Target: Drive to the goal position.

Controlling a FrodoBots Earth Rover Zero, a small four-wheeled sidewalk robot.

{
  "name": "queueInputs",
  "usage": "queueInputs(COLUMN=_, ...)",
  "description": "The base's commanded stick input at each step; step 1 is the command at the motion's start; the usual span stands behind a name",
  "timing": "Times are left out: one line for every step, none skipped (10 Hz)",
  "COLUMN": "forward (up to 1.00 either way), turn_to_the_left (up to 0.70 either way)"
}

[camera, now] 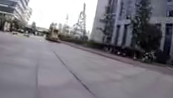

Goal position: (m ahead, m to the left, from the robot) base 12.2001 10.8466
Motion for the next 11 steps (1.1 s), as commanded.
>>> queueInputs(forward=0.70, turn_to_the_left=-0.14)
queueInputs(forward=0.70, turn_to_the_left=-0.14)
queueInputs(forward=0.70, turn_to_the_left=-0.07)
queueInputs(forward=0.70, turn_to_the_left=0.00)
queueInputs(forward=0.70, turn_to_the_left=0.00)
queueInputs(forward=0.70, turn_to_the_left=0.00)
queueInputs(forward=0.70, turn_to_the_left=0.00)
queueInputs(forward=0.70, turn_to_the_left=0.00)
queueInputs(forward=0.70, turn_to_the_left=0.00)
queueInputs(forward=0.70, turn_to_the_left=-0.02)
queueInputs(forward=0.70, turn_to_the_left=-0.05)
